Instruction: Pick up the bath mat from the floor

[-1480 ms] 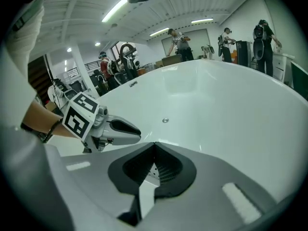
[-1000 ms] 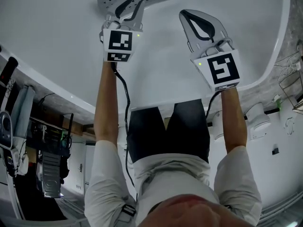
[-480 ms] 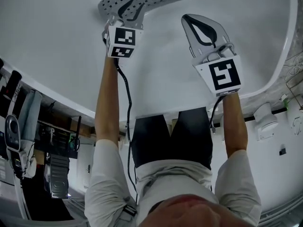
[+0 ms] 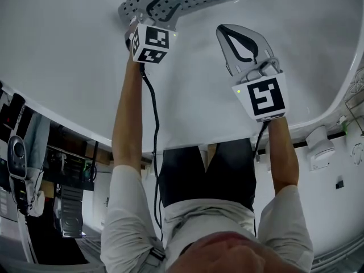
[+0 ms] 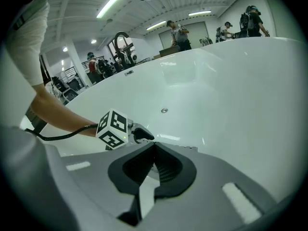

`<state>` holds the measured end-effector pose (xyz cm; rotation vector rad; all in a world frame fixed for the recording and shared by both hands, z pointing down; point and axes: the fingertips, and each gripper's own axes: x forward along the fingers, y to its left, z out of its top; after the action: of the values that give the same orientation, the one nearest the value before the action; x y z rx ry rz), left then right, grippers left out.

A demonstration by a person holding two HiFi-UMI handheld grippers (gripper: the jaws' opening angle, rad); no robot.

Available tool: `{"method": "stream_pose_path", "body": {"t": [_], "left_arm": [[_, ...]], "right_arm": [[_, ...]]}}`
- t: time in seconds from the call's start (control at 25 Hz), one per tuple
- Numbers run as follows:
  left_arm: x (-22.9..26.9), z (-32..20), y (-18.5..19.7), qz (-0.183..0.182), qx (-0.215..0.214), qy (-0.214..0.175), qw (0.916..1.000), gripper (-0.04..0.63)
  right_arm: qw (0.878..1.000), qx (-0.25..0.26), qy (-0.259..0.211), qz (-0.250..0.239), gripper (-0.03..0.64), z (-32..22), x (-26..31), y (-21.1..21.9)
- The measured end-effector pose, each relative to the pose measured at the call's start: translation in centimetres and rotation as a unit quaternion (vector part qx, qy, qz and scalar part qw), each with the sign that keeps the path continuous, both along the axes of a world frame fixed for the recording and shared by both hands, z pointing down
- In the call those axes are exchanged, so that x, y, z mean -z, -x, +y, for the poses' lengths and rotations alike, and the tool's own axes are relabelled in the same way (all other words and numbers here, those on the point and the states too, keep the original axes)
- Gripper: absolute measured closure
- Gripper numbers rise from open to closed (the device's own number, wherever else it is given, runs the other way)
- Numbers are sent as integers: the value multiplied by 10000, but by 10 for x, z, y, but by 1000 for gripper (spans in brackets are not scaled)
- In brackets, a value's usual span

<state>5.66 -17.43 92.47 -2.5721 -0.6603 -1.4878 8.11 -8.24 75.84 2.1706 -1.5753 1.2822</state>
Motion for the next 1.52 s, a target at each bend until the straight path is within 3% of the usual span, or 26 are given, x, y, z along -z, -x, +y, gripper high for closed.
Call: {"method": "stream_pose_path", "body": {"t": [0.52, 0.72, 0.88, 1.04, 1.2, 1.44, 1.52], "left_arm": [[-50, 18, -2, -294, -578, -7, 9979, 193], [-71, 15, 1, -461, -960, -157, 9942, 55], [-85, 21, 8, -638, -1361, -229, 9884, -18], [-97, 18, 11, -705, -1473, -398, 9858, -18], [-103, 21, 14, -771, -1442, -302, 9861, -18], [-114, 18, 14, -669, -1479, -600, 9849, -18], [-117, 18, 16, -672, -1477, -606, 9849, 16]], "right_arm": [[9998, 107, 94, -167, 615, 12, -21, 4], [9995, 150, 121, -251, 615, 8, -25, 7], [9994, 120, 101, -304, 615, 9, -27, 8], [9993, 77, 89, -358, 615, 10, -30, 9], [9992, 125, 105, -361, 615, 12, -32, 11], [9991, 187, 115, -371, 615, 13, -33, 13], [9991, 191, 113, -371, 615, 13, -32, 13]]}}
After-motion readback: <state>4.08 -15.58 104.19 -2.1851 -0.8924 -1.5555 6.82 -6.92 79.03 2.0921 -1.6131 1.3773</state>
